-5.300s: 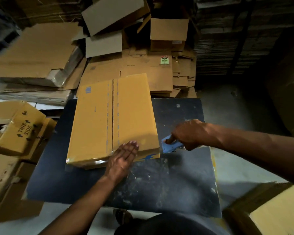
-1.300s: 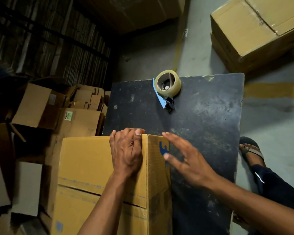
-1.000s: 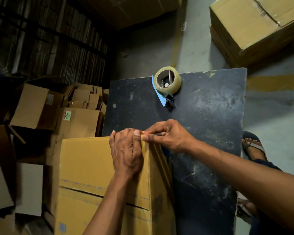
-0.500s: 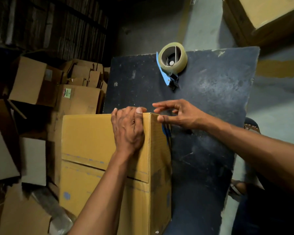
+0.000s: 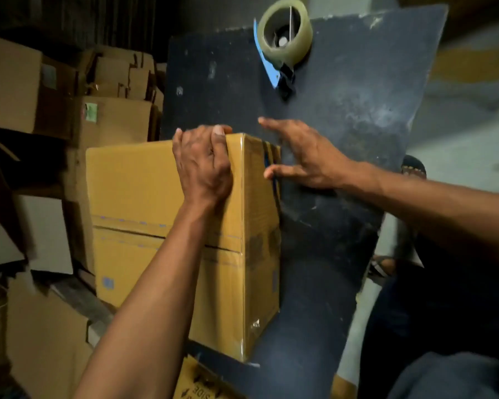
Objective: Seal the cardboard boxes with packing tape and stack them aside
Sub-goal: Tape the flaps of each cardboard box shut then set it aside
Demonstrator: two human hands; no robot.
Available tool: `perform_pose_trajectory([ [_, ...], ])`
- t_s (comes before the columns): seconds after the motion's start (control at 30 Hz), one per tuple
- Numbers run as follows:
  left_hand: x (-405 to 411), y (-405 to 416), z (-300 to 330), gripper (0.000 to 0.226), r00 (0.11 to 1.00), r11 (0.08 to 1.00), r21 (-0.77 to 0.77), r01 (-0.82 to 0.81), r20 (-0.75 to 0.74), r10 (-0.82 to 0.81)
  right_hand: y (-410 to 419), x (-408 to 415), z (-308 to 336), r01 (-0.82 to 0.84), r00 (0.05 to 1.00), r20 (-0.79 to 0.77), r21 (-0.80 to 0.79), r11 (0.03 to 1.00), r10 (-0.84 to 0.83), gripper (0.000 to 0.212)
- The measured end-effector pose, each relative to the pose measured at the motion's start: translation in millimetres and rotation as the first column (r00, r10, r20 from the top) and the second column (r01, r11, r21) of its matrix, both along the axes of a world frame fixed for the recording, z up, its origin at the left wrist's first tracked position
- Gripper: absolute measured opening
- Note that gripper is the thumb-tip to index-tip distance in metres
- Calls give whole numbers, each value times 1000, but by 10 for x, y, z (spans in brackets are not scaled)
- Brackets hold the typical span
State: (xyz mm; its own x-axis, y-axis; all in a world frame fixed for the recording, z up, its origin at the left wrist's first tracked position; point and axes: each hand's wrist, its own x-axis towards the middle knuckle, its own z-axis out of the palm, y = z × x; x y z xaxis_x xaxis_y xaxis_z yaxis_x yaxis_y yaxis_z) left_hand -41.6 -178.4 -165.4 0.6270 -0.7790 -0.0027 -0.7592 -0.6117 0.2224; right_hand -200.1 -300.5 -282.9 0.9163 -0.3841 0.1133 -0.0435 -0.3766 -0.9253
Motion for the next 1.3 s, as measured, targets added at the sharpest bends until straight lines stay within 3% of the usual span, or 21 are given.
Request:
perform_pose_trajectory([
  [0.13,-17,40,-41,43,1000,999,-29,-16,18,16,99,275,201,19,999,39,21,1000,-20,99],
  [0.27,3,59,-79,42,999,999,-47,-24,22,25,100,372,113,-13,997,72,-129,992,22,106],
  [0.4,14,52,-101,44,998,998,-47,-34,50,37,-81,242,-53,-102,994,5,-300,948,109,131],
  [0.57,35,79,-125,44,999,998,-52,-26,41,28,178,192,162,-67,985,148,-176,982,94,138],
  [0.67,55,117,-107,43,999,988,-153,1,38,5,322,264,237,-59,981,178,-111,992,78,136],
  [0.87,66,543,76,44,992,985,-151,-84,85,97,65,26,48,-154,988,-6,-185,970,156,143],
  [1.0,-217,1146,221,35,993,984,-151,-96,53,105,396,-109,375,37,990,141,-415,909,24,129],
  [1.17,-1033,2072,426,30,976,958,-192,-213,-5,217,1010,-92,385,-44,957,194,-636,770,215,101],
  [1.3,-1463,2885,500,48,994,997,-11,-71,-85,70,918,-118,309,-88,965,132,-649,755,226,103],
])
